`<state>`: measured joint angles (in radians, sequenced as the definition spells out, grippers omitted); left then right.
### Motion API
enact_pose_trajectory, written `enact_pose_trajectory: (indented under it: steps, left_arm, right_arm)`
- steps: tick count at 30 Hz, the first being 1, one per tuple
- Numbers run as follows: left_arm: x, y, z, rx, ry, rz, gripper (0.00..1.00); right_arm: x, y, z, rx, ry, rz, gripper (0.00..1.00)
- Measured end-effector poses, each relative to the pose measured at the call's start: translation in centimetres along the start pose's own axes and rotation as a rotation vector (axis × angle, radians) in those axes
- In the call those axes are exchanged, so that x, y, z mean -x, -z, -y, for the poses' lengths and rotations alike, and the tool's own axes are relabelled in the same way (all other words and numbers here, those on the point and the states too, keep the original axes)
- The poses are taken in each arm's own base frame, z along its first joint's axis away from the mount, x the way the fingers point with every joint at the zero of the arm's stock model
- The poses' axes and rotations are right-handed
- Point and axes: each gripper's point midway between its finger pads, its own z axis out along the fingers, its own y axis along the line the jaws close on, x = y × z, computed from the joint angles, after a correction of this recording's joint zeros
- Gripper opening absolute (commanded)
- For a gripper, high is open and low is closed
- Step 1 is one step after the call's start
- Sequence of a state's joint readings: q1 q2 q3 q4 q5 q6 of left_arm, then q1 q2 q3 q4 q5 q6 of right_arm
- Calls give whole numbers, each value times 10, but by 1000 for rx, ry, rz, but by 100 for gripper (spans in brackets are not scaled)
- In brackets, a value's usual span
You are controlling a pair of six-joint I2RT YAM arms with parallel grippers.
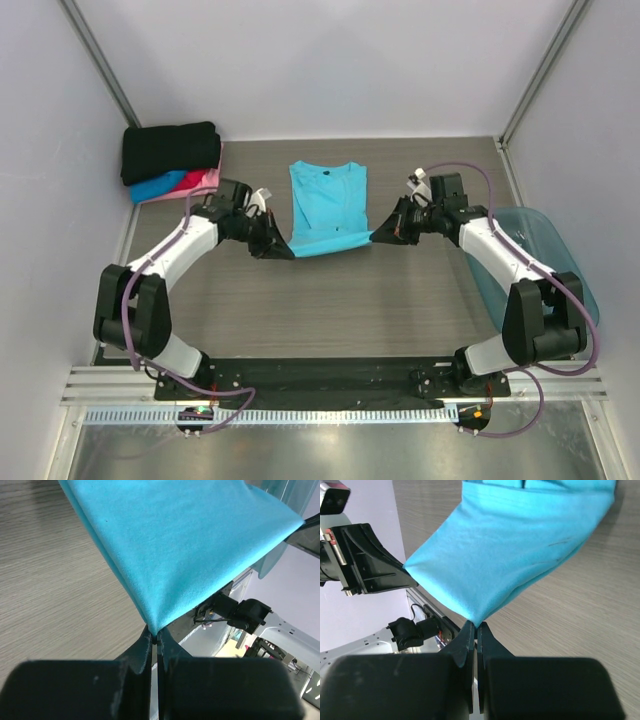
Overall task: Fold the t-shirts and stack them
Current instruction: Fold the tshirt
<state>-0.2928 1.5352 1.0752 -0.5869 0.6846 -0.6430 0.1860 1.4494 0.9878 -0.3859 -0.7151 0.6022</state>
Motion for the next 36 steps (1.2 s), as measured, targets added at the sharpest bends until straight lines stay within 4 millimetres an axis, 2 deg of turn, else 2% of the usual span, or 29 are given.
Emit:
enact_pose_trajectory:
  steps: [8, 12, 16, 22, 26, 31, 36]
  left_arm:
    - [17, 9, 9, -33, 1, 36, 0]
    - [40, 7, 19, -48, -16, 55, 0]
    - [65, -2, 22, -48, -15, 61, 0]
    - [104, -18, 16, -40, -16, 73, 0]
    - [142, -25, 15, -42, -50, 108, 0]
    - [192, -35, 19, -47, -131, 157, 0]
    - [229, -51, 12, -39, -195, 195, 0]
  right_arm:
    - [20, 9, -20, 12, 88, 45, 1]
    - [28, 6, -17, -6, 108, 56, 1]
    - [45, -9, -6, -30, 104, 54, 1]
    - [94, -40, 5, -54, 120, 68, 1]
    - [131, -60, 7, -52, 156, 99, 1]
    - [169, -84, 13, -50, 191, 127, 1]
    - [203, -108, 20, -44, 225, 164, 1]
